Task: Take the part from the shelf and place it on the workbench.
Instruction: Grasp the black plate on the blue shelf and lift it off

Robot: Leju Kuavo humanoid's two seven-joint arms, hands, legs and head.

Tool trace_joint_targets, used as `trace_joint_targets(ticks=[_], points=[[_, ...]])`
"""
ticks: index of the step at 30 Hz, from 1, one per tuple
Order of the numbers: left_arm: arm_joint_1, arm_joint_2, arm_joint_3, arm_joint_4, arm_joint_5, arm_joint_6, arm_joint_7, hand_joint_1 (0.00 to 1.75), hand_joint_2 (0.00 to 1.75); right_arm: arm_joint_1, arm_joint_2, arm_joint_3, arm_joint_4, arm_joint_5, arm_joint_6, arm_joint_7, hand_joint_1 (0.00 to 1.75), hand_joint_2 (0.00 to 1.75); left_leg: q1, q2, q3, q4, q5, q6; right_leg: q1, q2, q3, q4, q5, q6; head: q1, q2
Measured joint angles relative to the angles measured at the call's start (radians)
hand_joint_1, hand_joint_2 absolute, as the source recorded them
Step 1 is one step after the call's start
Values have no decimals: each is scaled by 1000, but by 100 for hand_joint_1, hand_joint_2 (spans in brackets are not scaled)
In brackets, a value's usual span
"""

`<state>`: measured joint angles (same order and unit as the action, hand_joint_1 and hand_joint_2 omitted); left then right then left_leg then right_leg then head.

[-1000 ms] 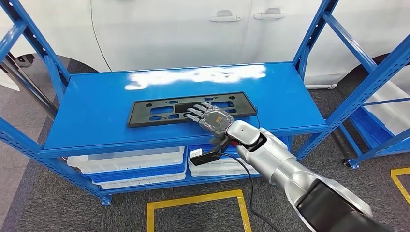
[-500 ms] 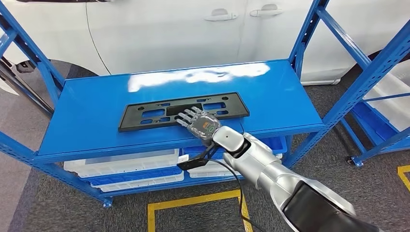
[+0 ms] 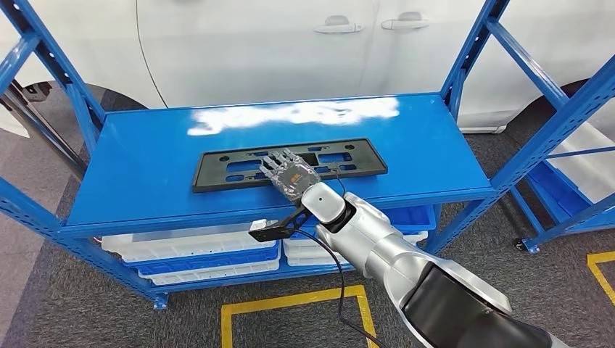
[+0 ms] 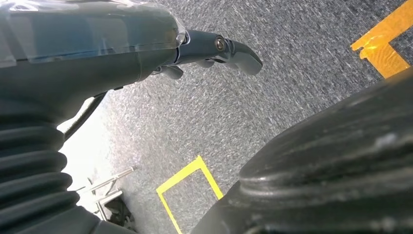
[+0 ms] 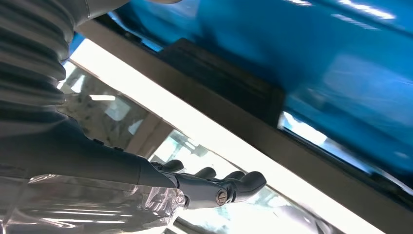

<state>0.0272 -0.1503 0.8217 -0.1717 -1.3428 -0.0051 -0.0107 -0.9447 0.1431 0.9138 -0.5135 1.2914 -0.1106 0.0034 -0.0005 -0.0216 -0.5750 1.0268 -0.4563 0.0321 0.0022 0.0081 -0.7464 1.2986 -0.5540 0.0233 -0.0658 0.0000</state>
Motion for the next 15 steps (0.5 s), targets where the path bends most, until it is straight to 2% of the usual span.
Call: trace_joint_targets(ticks=[1,2,4,6,8,10,11,12,14,15], points=[[0,0,0,0,0,-2,0,0,0,-6,0,-3,7,0,5,3,0,175,-1,-1,0,0,0,1,1,0,-13,25,1,-2,0,0],[0,0,0,0,-1,-4,0,0,0,-13,0,-6,13,0,8,6,0,175,-3,-1,2,0,0,1,2,0,-7,9,21,-7,0,0],[0,-2,-1,0,-1,-7,0,0,0,-30,2,-12,23,2,16,10,0,175,-6,-3,5,0,-1,1,10,2,55,-123,91,-27,0,0],[-1,-5,-1,0,-2,-8,0,0,0,-46,5,-16,34,7,23,19,0,175,-9,-4,4,0,-3,-2,18,4,111,-244,131,-45,0,0],[-1,-6,-2,-1,-4,-10,0,0,0,-54,7,-21,48,11,26,31,0,175,-9,-4,2,-3,-3,-9,23,5,122,-276,134,-50,0,0],[-1,-5,-2,-1,-5,-12,0,0,0,-57,8,-28,62,13,31,42,0,175,-10,-3,2,-4,-6,-19,16,4,128,-291,140,-49,0,0],[-1,-5,-2,-2,-6,-14,0,0,0,-59,9,-32,69,14,34,47,0,175,-11,-3,-4,11,-17,-24,11,3,133,-299,143,-50,0,0],[-1,-4,-2,-2,-7,-15,0,0,0,-62,10,-36,75,14,36,52,0,175,-12,-2,-21,46,-38,-29,6,2,138,-307,146,-51,0,0],[-1,-3,-2,-2,-7,-16,-11,0,0,-68,10,-45,90,15,40,63,0,175,-9,-6,-74,166,-96,-41,3,1,143,-309,146,-53,0,0],[-1,-3,-2,-2,-8,-16,-19,0,0,-69,9,-50,99,16,43,69,0,175,-8,-8,-96,224,-115,-46,2,1,146,-308,144,-54,0,0]])
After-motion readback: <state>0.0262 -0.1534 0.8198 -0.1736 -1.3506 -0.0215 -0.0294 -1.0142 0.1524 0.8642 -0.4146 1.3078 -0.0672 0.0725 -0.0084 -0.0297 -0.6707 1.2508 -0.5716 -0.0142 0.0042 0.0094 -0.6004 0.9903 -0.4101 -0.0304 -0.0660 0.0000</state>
